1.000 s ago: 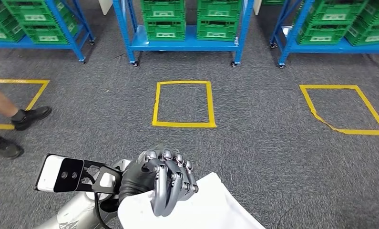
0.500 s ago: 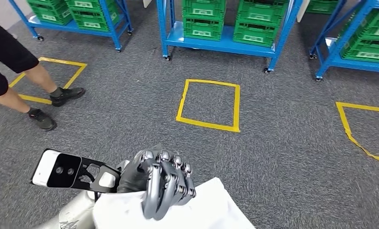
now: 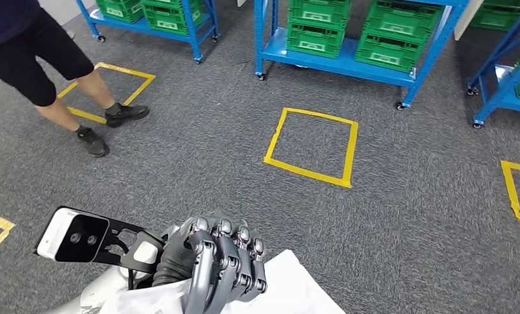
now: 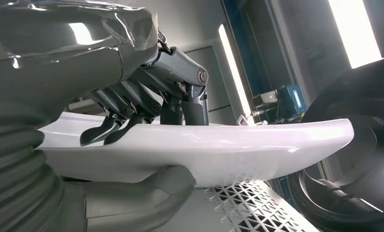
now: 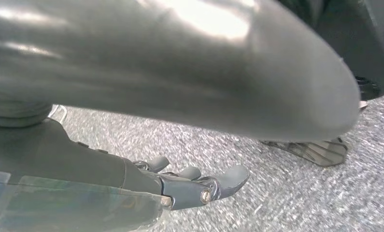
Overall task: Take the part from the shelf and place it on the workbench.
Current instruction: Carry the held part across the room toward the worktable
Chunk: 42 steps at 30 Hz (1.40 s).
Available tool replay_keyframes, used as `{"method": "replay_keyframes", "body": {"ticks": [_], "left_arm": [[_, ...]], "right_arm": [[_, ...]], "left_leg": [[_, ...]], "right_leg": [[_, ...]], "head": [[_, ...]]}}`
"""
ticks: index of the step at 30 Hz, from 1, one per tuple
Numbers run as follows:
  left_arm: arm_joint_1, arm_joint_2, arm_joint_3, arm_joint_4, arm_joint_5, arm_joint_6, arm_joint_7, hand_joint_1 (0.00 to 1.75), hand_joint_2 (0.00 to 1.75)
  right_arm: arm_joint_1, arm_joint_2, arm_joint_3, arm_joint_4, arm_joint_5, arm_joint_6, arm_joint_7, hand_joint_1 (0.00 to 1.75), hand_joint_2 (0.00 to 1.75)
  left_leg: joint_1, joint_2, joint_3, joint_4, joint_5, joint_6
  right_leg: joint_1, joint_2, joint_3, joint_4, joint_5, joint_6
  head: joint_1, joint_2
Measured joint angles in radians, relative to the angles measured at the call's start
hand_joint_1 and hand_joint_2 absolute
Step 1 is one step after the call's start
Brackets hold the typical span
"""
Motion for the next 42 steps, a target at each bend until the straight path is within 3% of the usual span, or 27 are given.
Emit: {"method": "replay_keyframes", "body": {"ticks": [1,3,4,6,8,10,11,12,14,16,18,19,21,23,25,26,28,29,31,32,34,35,36,38,39,41,42], "left_arm": [[-0.001,0.000,-0.001,-0.001,0.002,-0.001,0.001,1.75,1.75],[-0.002,-0.001,-0.003,-0.003,0.008,-0.005,0.002,1.75,1.75],[-0.003,-0.001,-0.004,-0.004,0.011,-0.008,0.003,1.75,1.75],[-0.007,-0.002,-0.008,-0.006,0.015,-0.013,0.006,1.75,1.75],[-0.011,-0.003,-0.014,-0.006,0.013,-0.014,0.011,1.75,1.75],[-0.011,-0.004,-0.017,-0.006,0.003,-0.012,0.017,1.75,1.75],[-0.011,-0.004,-0.017,-0.006,-0.003,-0.009,0.021,1.75,1.75],[-0.011,-0.004,-0.018,-0.006,-0.008,-0.004,0.024,1.75,1.75],[-0.014,-0.006,-0.021,-0.006,-0.013,0.009,0.035,1.75,1.75],[-0.017,-0.008,-0.025,-0.006,-0.010,0.021,0.044,1.75,1.75],[-0.019,-0.008,-0.029,-0.005,-0.005,0.027,0.049,1.75,1.75],[-0.020,-0.008,-0.030,-0.005,-0.003,0.028,0.049,1.75,1.75],[-0.027,-0.006,-0.033,-0.005,0.000,0.025,0.052,1.75,1.75],[-0.034,-0.006,-0.039,-0.005,0.006,0.020,0.055,1.75,1.75],[-0.035,-0.004,-0.046,-0.005,0.012,0.019,0.056,1.75,1.75],[-0.035,-0.002,-0.048,-0.005,0.014,0.019,0.056,1.75,1.75],[-0.036,-0.001,-0.050,-0.005,0.018,0.019,0.056,1.75,1.75],[-0.039,-0.002,-0.050,-0.005,0.019,0.019,0.056,1.75,1.75],[-0.044,-0.004,-0.051,-0.004,0.021,0.020,0.056,1.75,1.75],[-0.046,-0.005,-0.051,-0.004,0.021,0.021,0.056,1.75,1.75],[-0.046,-0.006,-0.051,-0.003,0.021,0.021,0.056,1.75,1.75],[-0.047,-0.007,-0.051,-0.003,0.021,0.021,0.056,1.75,1.75],[-0.048,-0.009,-0.053,-0.003,0.021,0.021,0.056,1.75,1.75],[-0.049,-0.012,-0.057,-0.001,0.021,0.021,0.057,1.75,1.75],[-0.049,-0.014,-0.060,0.001,0.021,0.021,0.057,1.75,1.75],[-0.046,-0.014,-0.063,0.004,0.022,0.021,0.057,1.75,1.75],[-0.045,-0.014,-0.064,0.005,0.022,0.021,0.057,1.75,1.75]], "right_arm": [[0.000,0.001,0.000,0.000,0.000,0.001,-0.003,0.00,0.00],[0.000,0.002,0.000,-0.002,0.001,0.003,-0.011,0.00,0.00],[-0.001,0.002,0.000,-0.003,0.002,0.005,-0.016,0.00,0.00],[0.001,0.001,0.001,-0.005,0.003,0.008,-0.025,0.00,0.00],[0.006,-0.001,0.001,-0.006,0.006,0.011,-0.030,0.00,0.00],[0.010,-0.003,0.004,-0.006,0.011,0.014,-0.031,0.00,0.00],[0.012,-0.004,0.006,-0.006,0.013,0.014,-0.032,0.00,0.00],[0.012,-0.004,0.007,-0.006,0.014,0.015,-0.033,0.00,0.00],[0.011,-0.004,0.010,-0.006,0.016,0.013,-0.038,0.00,0.00],[0.007,-0.002,0.015,-0.006,0.025,0.008,-0.041,0.00,0.00],[-0.001,-0.001,0.022,-0.008,0.040,0.006,-0.043,0.00,0.00],[-0.003,-0.001,0.026,-0.010,0.047,0.005,-0.044,0.00,0.00],[-0.004,-0.002,0.035,-0.014,0.058,0.005,-0.046,0.00,0.00],[-0.002,-0.003,0.043,-0.015,0.064,0.003,-0.046,0.00,0.00],[0.000,-0.002,0.048,-0.016,0.066,0.001,-0.046,0.00,0.00],[0.000,-0.002,0.050,-0.016,0.066,0.001,-0.046,0.00,0.00],[-0.001,0.000,0.052,-0.017,0.065,0.002,-0.045,0.00,0.00],[-0.002,0.002,0.053,-0.019,0.065,0.003,-0.043,0.00,0.00],[-0.001,0.006,0.056,-0.022,0.066,0.005,-0.039,0.00,0.00],[0.000,0.008,0.058,-0.023,0.067,0.006,-0.037,0.00,0.00],[-0.001,0.009,0.060,-0.024,0.070,0.008,-0.033,0.00,0.00],[-0.001,0.009,0.061,-0.025,0.071,0.009,-0.031,0.00,0.00],[0.000,0.009,0.062,-0.026,0.072,0.009,-0.030,0.00,0.00],[0.003,0.007,0.066,-0.027,0.072,0.010,-0.029,0.00,0.00],[0.005,0.006,0.067,-0.027,0.072,0.010,-0.029,0.00,0.00],[0.009,0.004,0.069,-0.027,0.072,0.011,-0.028,0.00,0.00],[0.010,0.004,0.070,-0.027,0.072,0.011,-0.028,0.00,0.00]], "left_leg": [[-0.006,0.009,0.009,-0.022,0.001,0.005],[-0.010,-0.011,0.009,-0.032,0.008,0.010],[-0.007,-0.023,0.013,-0.043,0.016,0.012],[0.000,-0.045,0.022,-0.065,0.033,0.018],[0.002,-0.070,0.019,-0.070,0.040,0.022],[0.001,-0.100,0.015,-0.067,0.041,0.023],[0.001,-0.116,0.015,-0.064,0.041,0.022],[0.003,-0.131,0.014,-0.060,0.040,0.020],[0.003,-0.158,0.009,-0.044,0.033,0.010],[0.003,-0.177,-0.001,-0.031,0.028,-0.001],[0.004,-0.190,-0.009,-0.027,0.030,-0.009],[0.005,-0.187,-0.014,-0.024,0.027,-0.013],[0.006,-0.141,-0.041,0.029,-0.004,-0.024],[0.010,-0.084,-0.102,0.157,-0.064,-0.035],[0.016,-0.067,-0.158,0.263,-0.096,-0.039],[0.017,-0.065,-0.163,0.267,-0.088,-0.037],[0.013,-0.045,-0.109,0.160,-0.029,-0.023],[0.005,-0.020,-0.071,0.086,-0.004,-0.012],[-0.009,0.017,-0.025,-0.007,0.017,0.006],[-0.014,0.020,-0.023,-0.018,0.014,0.009],[-0.010,-0.008,-0.017,-0.033,0.023,0.014],[-0.006,-0.022,-0.006,-0.048,0.032,0.018],[-0.002,-0.036,0.005,-0.063,0.041,0.021],[0.003,-0.064,0.017,-0.079,0.052,0.024],[0.003,-0.080,0.016,-0.079,0.053,0.024],[0.004,-0.114,0.016,-0.077,0.053,0.023],[0.006,-0.131,0.016,-0.074,0.052,0.021]], "right_leg": [[0.000,-0.012,0.000,-0.001,0.000,0.001],[0.001,-0.032,0.003,-0.007,0.001,0.006],[0.000,-0.025,0.004,-0.006,-0.001,0.009],[-0.002,0.025,-0.020,0.043,-0.030,0.009],[-0.004,0.075,-0.081,0.167,-0.085,0.003],[-0.005,0.087,-0.128,0.259,-0.110,0.009],[-0.007,0.088,-0.125,0.251,-0.098,0.018],[-0.010,0.093,-0.104,0.205,-0.071,0.030],[-0.018,0.119,-0.042,0.069,-0.016,0.044],[-0.018,0.135,-0.011,0.005,0.003,0.033],[-0.015,0.121,-0.011,0.007,0.005,0.015],[-0.016,0.113,-0.011,0.006,0.006,0.011],[-0.018,0.095,-0.009,0.005,0.007,-0.002],[-0.014,0.073,-0.007,0.005,0.004,-0.010],[-0.010,0.049,-0.007,0.005,0.001,-0.013],[-0.008,0.038,-0.006,0.005,0.000,-0.014],[-0.001,0.014,-0.003,0.004,-0.002,-0.017],[0.003,0.003,-0.001,0.004,-0.004,-0.017],[0.008,-0.019,0.001,0.003,-0.008,-0.014],[0.009,-0.032,0.002,0.001,-0.009,-0.011],[0.010,-0.052,0.008,-0.005,-0.011,-0.005],[0.010,-0.038,0.009,0.001,-0.017,-0.003],[0.010,-0.009,0.002,0.022,-0.029,-0.003],[0.006,0.062,-0.048,0.128,-0.076,-0.007],[0.004,0.080,-0.083,0.196,-0.100,-0.008],[-0.001,0.089,-0.128,0.268,-0.115,0.003],[-0.005,0.090,-0.124,0.248,-0.097,0.014]], "head": [[0.000,0.000],[-0.002,0.000],[0.000,0.000],[0.002,0.000],[0.005,0.000],[0.007,0.000],[0.007,0.000],[0.007,0.000],[0.009,0.000],[0.010,0.000],[0.011,0.000],[0.011,0.000],[0.004,0.000],[-0.003,0.000],[-0.004,0.000],[-0.004,0.000],[-0.004,0.000],[-0.003,0.000],[-0.003,0.000],[-0.003,0.000],[-0.003,0.000],[-0.002,0.000],[-0.001,0.000],[0.005,0.000],[0.006,0.000],[0.008,0.000],[0.008,0.000]]}}
